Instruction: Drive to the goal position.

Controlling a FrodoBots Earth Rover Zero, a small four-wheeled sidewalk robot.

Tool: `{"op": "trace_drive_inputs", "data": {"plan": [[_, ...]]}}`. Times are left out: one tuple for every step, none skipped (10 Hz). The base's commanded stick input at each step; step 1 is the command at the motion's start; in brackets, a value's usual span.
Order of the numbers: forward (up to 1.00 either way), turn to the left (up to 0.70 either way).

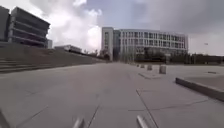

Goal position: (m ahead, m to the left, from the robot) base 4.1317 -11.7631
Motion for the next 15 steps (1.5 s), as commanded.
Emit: {"op": "trace_drive_inputs", "data": {"plan": [[0.70,0.00],[0.70,0.00],[0.70,0.00],[0.70,0.00],[0.70,0.00],[0.70,0.00],[0.70,0.00],[0.70,0.00],[0.70,0.00],[0.70,0.00],[0.70,0.00],[0.70,0.00],[0.70,0.00],[0.70,0.00],[0.70,-0.01]]}}
